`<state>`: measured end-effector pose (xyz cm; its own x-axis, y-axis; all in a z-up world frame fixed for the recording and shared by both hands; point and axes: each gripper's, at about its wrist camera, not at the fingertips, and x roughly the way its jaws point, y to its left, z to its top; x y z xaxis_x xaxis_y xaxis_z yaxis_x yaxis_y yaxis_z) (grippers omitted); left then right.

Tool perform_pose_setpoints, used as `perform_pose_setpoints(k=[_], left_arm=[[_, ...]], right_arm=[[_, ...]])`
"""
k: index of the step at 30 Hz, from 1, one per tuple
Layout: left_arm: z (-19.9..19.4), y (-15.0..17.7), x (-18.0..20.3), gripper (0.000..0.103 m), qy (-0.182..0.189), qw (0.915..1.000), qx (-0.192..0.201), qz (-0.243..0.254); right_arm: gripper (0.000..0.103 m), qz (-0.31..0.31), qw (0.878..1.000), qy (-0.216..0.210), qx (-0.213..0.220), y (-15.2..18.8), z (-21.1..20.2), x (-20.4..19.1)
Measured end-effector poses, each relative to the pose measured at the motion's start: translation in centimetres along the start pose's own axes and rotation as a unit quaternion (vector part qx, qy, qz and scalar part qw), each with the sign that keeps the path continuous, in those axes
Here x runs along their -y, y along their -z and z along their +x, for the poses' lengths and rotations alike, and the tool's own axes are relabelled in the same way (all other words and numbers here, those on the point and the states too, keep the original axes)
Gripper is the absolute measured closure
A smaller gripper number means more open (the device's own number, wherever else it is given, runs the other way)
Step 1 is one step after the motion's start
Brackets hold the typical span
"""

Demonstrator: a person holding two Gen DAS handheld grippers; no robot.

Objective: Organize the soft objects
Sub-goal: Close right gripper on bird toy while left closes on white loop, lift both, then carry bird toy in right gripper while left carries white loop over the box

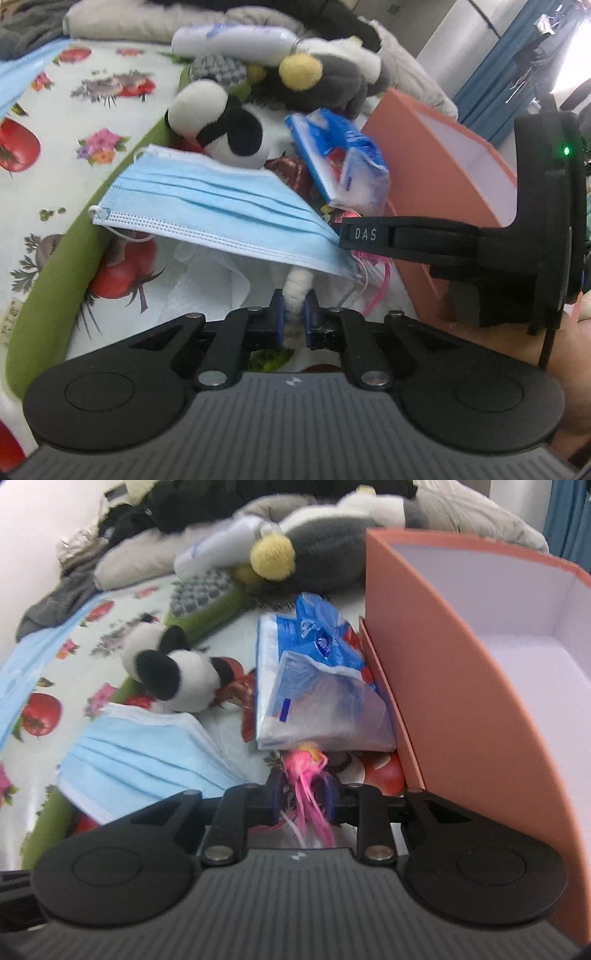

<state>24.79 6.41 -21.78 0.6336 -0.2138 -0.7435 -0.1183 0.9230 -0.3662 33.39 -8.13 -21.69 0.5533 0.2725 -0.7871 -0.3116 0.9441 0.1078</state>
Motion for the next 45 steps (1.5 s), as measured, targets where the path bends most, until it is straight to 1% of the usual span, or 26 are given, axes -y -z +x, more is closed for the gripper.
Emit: perform_pose_setpoints(k=[5,13,23,27,30,37,40,45], left_arm=[[-3.0,1.7,1.1,0.091,-0.006,0.9997,0.023,-0.008],[-7.0,4.3,1.9,0.092,-0.028,0.9982,0.048,-0.025],[-11.3,4.9,3.3,0.092,-0.037,0.9949,0.081,-0.047],[-12.6,5.0,3.9,0.091,-0.039,0.9933,0.094,-0.055],[-13.7,4.6,4.2,0.092,-0.028,0.993,0.101,-0.055],[-16.4,3.2,5.0,0.091,-0.003,0.9928,0.113,-0.039],[-17.5,2.9,5.4,0.091,0.009,0.9924,0.117,-0.036],[-19.1,2.8,6.2,0.091,0.026,0.9905,0.133,-0.022]], right_arm=[[0.078,-0.009,1.0,0.0,0.023,1.7,-3.1,-0.2],[0.079,-0.02,0.999,-0.01,0.036,4.5,-7.1,-0.1],[0.079,-0.027,0.998,-0.033,0.049,6.0,-11.3,0.7],[0.079,-0.038,0.997,-0.041,0.059,5.9,-12.9,0.8],[0.079,-0.046,0.995,-0.044,0.071,5.6,-14.3,0.9],[0.079,-0.032,0.994,-0.053,0.091,5.2,-18.0,0.5],[0.079,-0.025,0.994,-0.055,0.096,5.2,-19.3,0.2],[0.079,-0.024,0.991,-0.058,0.119,5.1,-21.4,0.1]])
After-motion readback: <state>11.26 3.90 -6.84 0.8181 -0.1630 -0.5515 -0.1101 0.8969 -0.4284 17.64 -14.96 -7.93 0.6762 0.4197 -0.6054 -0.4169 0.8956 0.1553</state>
